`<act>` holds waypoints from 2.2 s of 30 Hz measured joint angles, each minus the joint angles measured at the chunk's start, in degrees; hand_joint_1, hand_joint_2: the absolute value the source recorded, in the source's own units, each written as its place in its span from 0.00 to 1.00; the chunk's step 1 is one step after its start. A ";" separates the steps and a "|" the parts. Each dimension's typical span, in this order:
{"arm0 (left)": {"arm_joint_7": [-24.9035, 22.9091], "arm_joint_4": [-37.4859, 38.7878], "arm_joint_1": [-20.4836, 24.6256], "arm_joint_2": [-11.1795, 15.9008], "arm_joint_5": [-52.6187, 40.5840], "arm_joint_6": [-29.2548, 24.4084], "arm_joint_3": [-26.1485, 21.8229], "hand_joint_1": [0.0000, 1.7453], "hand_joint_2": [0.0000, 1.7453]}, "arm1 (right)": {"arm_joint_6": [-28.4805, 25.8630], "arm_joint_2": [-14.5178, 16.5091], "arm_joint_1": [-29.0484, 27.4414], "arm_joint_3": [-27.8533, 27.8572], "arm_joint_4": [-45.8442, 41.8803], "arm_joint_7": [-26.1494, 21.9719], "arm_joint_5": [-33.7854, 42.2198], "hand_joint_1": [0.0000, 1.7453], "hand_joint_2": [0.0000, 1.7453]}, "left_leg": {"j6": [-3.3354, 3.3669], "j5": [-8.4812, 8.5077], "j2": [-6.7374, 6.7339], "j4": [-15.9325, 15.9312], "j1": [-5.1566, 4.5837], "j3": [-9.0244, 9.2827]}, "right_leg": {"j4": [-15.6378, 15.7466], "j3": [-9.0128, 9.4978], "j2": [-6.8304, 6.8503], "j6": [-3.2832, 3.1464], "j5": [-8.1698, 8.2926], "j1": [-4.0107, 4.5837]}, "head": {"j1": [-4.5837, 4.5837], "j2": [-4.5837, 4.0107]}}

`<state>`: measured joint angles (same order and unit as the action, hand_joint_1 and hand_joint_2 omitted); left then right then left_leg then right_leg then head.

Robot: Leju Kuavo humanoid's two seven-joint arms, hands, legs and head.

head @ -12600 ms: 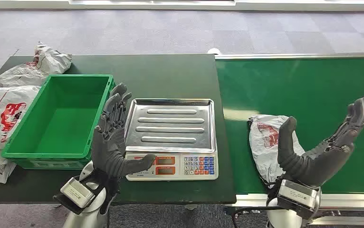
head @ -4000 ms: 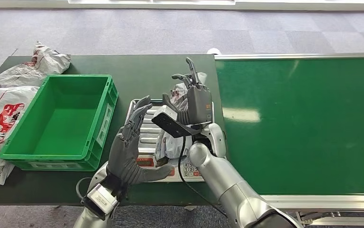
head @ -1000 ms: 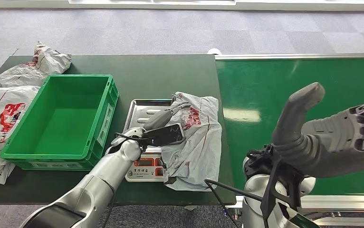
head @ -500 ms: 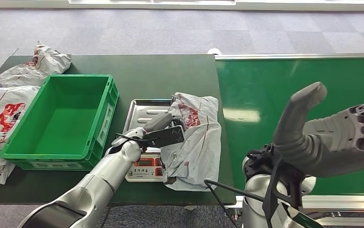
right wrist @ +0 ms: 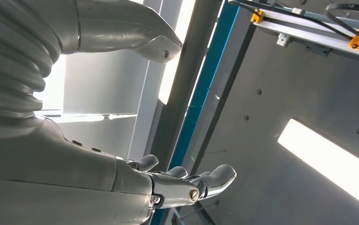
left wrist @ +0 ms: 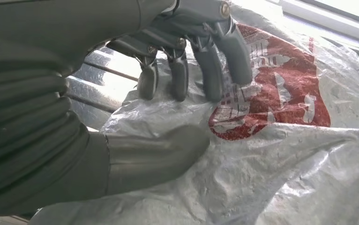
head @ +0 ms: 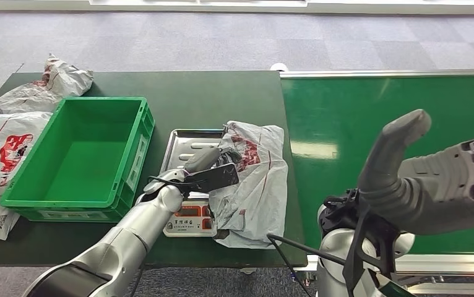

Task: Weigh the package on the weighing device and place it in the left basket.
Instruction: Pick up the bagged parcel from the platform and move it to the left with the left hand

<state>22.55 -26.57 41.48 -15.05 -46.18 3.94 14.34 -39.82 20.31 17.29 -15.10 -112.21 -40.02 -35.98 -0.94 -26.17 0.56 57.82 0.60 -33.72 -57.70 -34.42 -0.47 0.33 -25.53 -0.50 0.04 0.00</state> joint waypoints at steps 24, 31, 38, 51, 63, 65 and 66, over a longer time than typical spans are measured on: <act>1.00 2.19 0.76 -1.14 -1.68 5.39 2.11 0.00 1.00 | 0.00 0.00 0.06 -0.17 0.34 0.00 0.86 0.00 1.00 | 0.00 0.00 0.09 0.00 -0.03 0.00 | 0.00 0.05 0.02 0.01 0.00 -0.04 | 0.00 0.00; 0.90 2.70 0.79 -1.59 -1.84 5.26 3.04 0.11 1.00 | 0.00 0.00 0.08 -0.17 0.53 0.00 1.01 0.00 1.00 | 0.01 0.00 0.13 0.00 -0.05 0.02 | 0.00 0.09 0.05 0.01 0.00 -0.05 | 0.00 0.00; 1.32 3.13 0.74 -1.72 -1.82 5.11 3.23 1.00 1.00 | 0.00 0.00 0.09 -0.19 0.56 -0.01 1.03 0.00 1.00 | 0.01 0.00 0.14 0.00 -0.05 0.02 | 0.00 0.10 0.06 0.01 0.00 -0.06 | 0.00 0.00; 1.80 3.21 0.74 -1.72 -0.97 4.08 3.23 1.00 1.00 | 0.00 0.00 0.09 -0.22 0.57 0.00 1.01 0.00 1.00 | 0.01 0.00 0.13 0.00 -0.04 0.03 | 0.00 0.09 0.06 0.01 -0.01 -0.05 | 0.00 0.00; -0.90 -0.83 0.97 -0.41 9.30 -21.76 -3.21 1.00 1.00 | -0.01 0.00 -0.05 -0.11 -0.30 0.00 -1.49 0.00 1.00 | 0.00 0.01 0.03 0.00 -0.03 0.03 | 0.00 0.00 -0.02 0.00 0.01 -0.02 | 0.01 0.00; -2.06 -2.38 1.66 0.63 9.34 -26.61 -5.52 1.00 1.00 | -0.02 0.00 -0.10 -0.08 -0.72 0.01 -1.70 0.00 1.00 | -0.01 0.03 0.05 0.00 -0.01 0.03 | 0.00 0.00 0.00 -0.01 0.00 0.00 | -0.01 0.00; -2.30 -2.92 1.90 1.01 9.35 -27.32 -6.32 1.00 1.00 | -0.02 0.00 -0.11 -0.07 -0.85 0.01 -1.73 0.00 1.00 | -0.02 0.04 0.11 0.00 -0.01 0.02 | 0.00 0.01 0.05 -0.01 0.00 0.00 | -0.01 0.00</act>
<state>20.26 -29.50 43.37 -14.04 -36.83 -23.38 8.02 -39.85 20.31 17.18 -15.17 -113.06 -40.00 -37.70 -0.96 -26.12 0.68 57.82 0.60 -33.70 -57.70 -34.41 -0.41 0.32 -25.53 -0.49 0.04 0.00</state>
